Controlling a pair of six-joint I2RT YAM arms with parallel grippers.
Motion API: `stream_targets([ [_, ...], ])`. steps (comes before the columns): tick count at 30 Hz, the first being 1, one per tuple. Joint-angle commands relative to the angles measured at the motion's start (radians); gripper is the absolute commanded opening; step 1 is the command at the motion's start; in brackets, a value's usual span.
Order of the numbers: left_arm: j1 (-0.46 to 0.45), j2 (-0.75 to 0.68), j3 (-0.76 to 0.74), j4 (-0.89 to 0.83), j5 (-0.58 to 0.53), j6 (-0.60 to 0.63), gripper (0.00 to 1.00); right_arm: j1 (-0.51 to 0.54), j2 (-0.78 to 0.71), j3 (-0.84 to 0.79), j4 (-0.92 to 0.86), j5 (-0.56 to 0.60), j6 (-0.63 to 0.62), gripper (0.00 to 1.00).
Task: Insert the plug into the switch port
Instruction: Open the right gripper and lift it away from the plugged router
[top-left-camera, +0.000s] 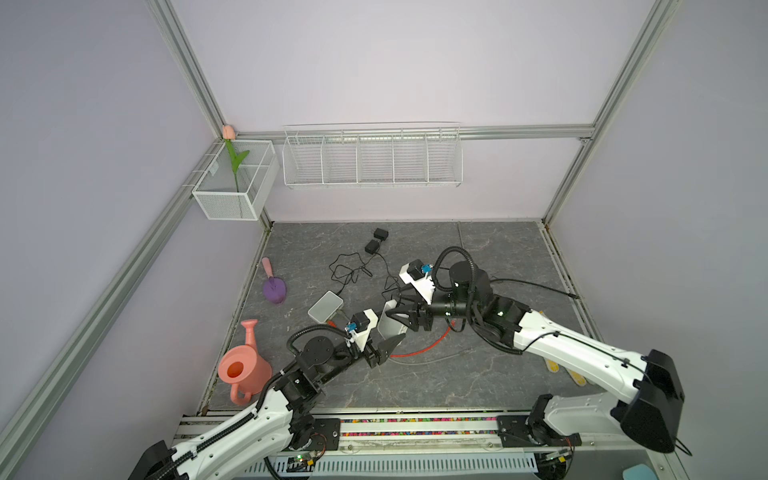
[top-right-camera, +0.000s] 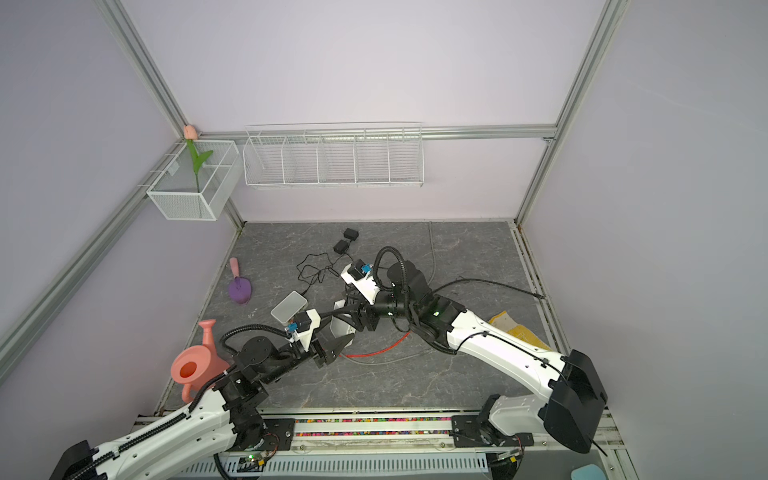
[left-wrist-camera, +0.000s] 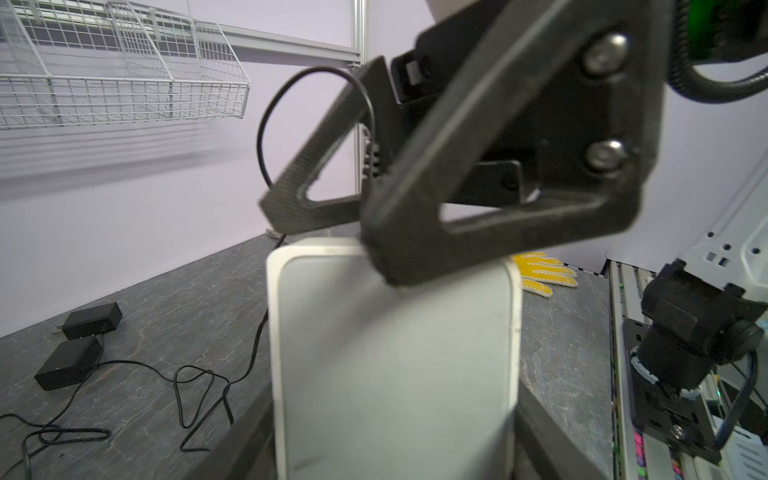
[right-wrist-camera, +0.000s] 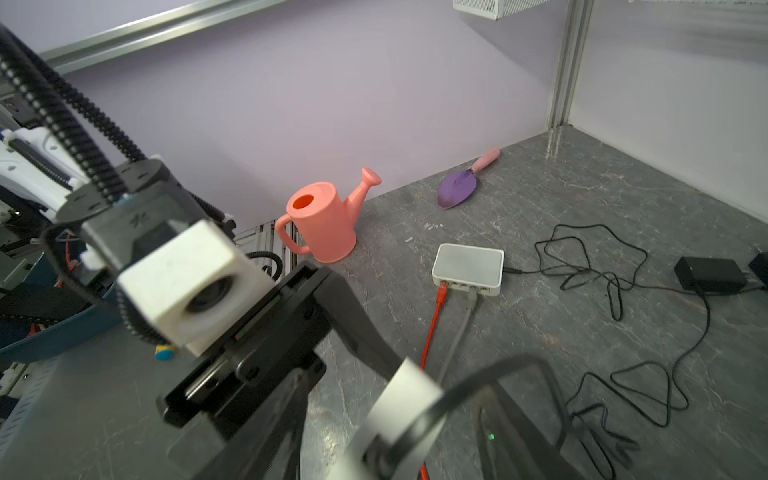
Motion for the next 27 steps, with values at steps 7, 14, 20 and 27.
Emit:
stream_targets([
  [7, 0.105, 0.019, 0.071, 0.053, 0.028, -0.068, 0.0, -0.021, -0.186, -0.164, -0.169, 0.019, -0.066, 0.7],
  [14, 0.105, -0.025, 0.124, -0.041, 0.032, -0.1, 0.0, -0.114, 0.016, -0.251, -0.058, 0.173, 0.025, 0.74],
  [20, 0.105, -0.035, 0.118, -0.088, 0.001, -0.132, 0.0, -0.112, 0.368, -0.059, -0.031, 0.193, 0.041, 0.69],
  [27, 0.105, -0.072, 0.072, -0.08, -0.012, -0.174, 0.0, -0.109, 0.65, 0.127, 0.042, 0.177, 0.078, 0.7],
])
